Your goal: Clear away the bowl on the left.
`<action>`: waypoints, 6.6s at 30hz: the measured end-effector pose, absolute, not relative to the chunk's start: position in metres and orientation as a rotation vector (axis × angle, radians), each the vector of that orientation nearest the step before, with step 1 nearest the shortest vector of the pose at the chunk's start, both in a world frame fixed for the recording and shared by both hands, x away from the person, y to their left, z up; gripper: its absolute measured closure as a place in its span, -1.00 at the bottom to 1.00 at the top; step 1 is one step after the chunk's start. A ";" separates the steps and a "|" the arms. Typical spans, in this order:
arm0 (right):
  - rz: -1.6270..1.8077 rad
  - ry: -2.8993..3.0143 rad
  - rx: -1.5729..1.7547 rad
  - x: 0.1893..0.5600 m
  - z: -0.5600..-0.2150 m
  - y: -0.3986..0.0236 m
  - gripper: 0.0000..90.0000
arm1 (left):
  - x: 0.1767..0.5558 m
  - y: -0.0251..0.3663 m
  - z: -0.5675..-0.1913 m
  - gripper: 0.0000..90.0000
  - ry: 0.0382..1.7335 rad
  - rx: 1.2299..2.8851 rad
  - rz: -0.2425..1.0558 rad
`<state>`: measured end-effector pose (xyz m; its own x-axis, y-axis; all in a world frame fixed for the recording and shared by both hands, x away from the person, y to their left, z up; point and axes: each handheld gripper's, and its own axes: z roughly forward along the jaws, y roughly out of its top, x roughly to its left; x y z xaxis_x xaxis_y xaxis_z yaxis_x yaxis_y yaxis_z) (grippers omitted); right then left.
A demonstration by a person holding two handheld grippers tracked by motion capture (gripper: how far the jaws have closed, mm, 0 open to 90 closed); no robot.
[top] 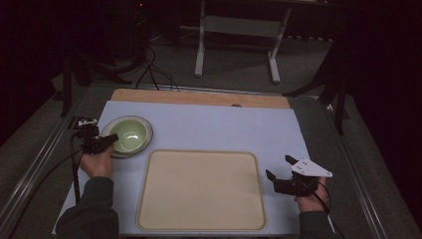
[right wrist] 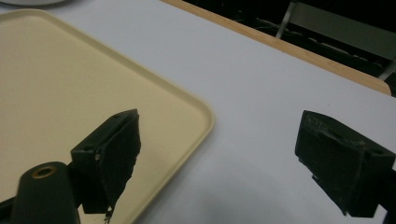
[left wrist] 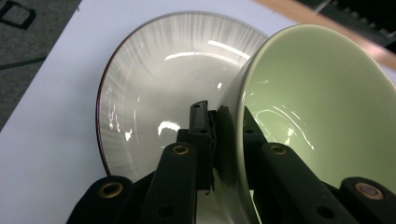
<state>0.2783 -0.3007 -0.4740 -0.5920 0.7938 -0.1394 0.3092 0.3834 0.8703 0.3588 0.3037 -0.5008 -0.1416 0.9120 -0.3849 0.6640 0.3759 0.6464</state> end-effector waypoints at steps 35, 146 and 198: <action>1.153 2.080 0.946 0.277 -0.472 -0.302 -0.69 | 0.314 0.294 -0.471 0.82 1.693 1.347 0.396; 1.154 2.074 0.931 0.276 -0.471 -0.303 -0.69 | 0.300 0.201 -0.448 0.82 1.441 1.547 0.275; 1.147 2.077 0.926 0.276 -0.471 -0.303 -0.69 | 0.300 0.154 -0.463 0.82 1.367 1.687 0.204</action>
